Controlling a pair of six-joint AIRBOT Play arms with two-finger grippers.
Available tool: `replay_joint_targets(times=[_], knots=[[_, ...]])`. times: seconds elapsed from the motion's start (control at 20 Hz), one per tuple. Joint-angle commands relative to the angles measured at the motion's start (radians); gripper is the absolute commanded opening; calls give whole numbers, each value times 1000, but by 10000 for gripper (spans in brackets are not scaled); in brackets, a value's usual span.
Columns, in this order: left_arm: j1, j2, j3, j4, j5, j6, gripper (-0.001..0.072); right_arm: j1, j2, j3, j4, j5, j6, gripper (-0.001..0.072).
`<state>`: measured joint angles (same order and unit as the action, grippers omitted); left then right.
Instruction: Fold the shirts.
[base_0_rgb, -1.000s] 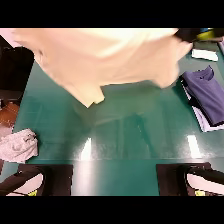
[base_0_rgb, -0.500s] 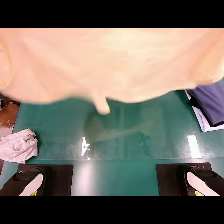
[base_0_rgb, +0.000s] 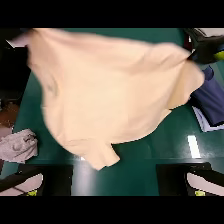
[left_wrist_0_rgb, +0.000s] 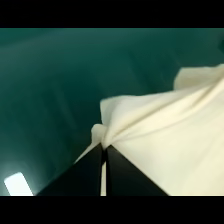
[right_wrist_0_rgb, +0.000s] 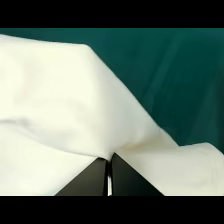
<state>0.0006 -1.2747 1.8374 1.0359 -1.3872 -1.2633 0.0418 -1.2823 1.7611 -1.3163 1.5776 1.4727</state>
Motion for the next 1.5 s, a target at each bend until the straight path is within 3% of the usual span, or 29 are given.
replay_joint_targets(times=[0.0,0.15,0.3,0.35,0.4,0.45,0.5,0.55,0.6,0.85,1.15,1.3,1.45], knots=[[-1,-209,-140,-30,-18,-5,25,23,-138,-121,13,-76,3,9],[-1,-349,-145,-19,63,-45,25,23,-253,-145,13,-216,3,11],[0,-374,-141,-12,156,-72,26,23,-314,-145,13,-343,3,38],[5,-374,-126,4,159,-72,27,23,-320,-144,12,-372,3,276],[14,-374,-104,21,143,-72,27,21,-320,-144,12,-391,3,418],[24,-374,-81,31,119,-72,28,15,-315,-141,14,-396,3,418],[43,-374,-54,32,92,-73,198,6,-311,-129,15,-385,3,416],[63,-374,-31,32,62,-77,543,-3,-303,-114,15,-365,3,416],[85,-373,-11,32,27,-104,638,-11,-291,-102,15,-346,3,414],[175,-357,-39,31,-190,-127,638,-46,-202,-92,15,-280,3,412],[181,-66,-657,24,27,-82,639,-26,-118,-92,15,-265,2,412],[181,85,-1003,-64,103,-37,639,-11,-116,-92,15,-260,2,411],[181,179,-1212,-110,193,-42,639,-8,-117,-92,42,-258,2,411]])
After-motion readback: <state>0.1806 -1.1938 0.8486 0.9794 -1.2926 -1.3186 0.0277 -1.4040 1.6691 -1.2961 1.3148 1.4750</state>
